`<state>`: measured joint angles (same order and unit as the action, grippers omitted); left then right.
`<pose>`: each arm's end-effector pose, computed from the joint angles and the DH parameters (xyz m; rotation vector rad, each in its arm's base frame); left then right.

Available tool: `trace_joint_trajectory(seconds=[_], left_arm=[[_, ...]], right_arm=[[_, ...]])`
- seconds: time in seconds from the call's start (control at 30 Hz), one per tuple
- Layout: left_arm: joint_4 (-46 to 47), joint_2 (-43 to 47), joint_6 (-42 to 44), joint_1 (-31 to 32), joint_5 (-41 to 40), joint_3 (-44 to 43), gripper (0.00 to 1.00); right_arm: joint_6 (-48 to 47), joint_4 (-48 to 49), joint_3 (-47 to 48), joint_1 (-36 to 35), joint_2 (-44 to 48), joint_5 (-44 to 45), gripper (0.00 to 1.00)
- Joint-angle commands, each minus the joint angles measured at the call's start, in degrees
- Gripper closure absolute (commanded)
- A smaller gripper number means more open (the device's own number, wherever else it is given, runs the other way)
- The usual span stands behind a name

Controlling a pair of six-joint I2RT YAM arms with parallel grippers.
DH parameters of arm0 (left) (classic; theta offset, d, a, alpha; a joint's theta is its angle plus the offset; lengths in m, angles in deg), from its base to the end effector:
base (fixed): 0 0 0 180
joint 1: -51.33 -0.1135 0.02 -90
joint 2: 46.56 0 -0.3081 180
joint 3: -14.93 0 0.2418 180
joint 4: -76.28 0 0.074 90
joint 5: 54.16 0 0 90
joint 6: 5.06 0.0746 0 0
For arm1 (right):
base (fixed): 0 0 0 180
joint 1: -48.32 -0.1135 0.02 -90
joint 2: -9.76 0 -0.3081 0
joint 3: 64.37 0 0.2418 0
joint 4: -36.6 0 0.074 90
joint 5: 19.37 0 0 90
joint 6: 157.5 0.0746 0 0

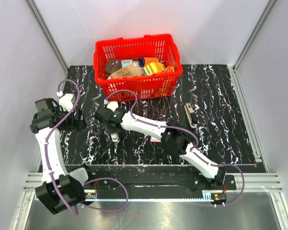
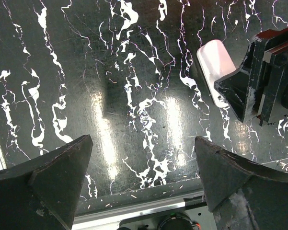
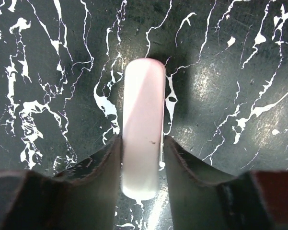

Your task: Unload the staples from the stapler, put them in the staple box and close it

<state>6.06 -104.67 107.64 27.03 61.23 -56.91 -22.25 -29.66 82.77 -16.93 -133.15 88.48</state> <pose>0.1683 0.0409 0.3146 0.1308 2.4313 -0.2102 0.2615 0.5125 0.1891 -0.3509 2.5751 0.2989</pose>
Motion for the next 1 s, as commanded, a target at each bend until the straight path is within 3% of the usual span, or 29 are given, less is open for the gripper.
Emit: trace_joint_trajectory(seconds=[0.0,0.2,0.33,0.53,0.73,0.87,0.97], left_arm=[[1.98,2.12,2.61,-0.31,1.86,1.13,0.06],[1.8,2.3,4.81,0.03,4.84,1.84,0.07],[-2.14,0.2,6.83,2.14,8.27,-0.18,0.01],[-6.37,-3.5,11.22,6.97,14.24,-1.68,0.01],[-3.66,-2.8,12.11,13.73,17.77,2.01,0.01],[-0.41,-4.82,10.36,19.27,14.7,3.42,0.01],[1.88,-5.96,12.53,19.99,11.98,4.56,0.01]], right_arm=[[0.62,-0.49,0.47,-0.49,0.79,0.44,0.62],[1.06,0.22,-1.19,0.04,3.33,0.09,0.86],[4.3,7.48,-10.74,1.7,10.0,-2.37,1.0],[11.52,26.39,-33.43,5.57,25.48,-7.38,1.0],[15.56,33.43,-41.88,6.89,31.11,-9.05,1.0],[19.16,38.97,-46.1,7.95,33.31,-11.6,1.0],[19.34,39.24,-46.11,8.83,34.19,-13.54,1.0]])
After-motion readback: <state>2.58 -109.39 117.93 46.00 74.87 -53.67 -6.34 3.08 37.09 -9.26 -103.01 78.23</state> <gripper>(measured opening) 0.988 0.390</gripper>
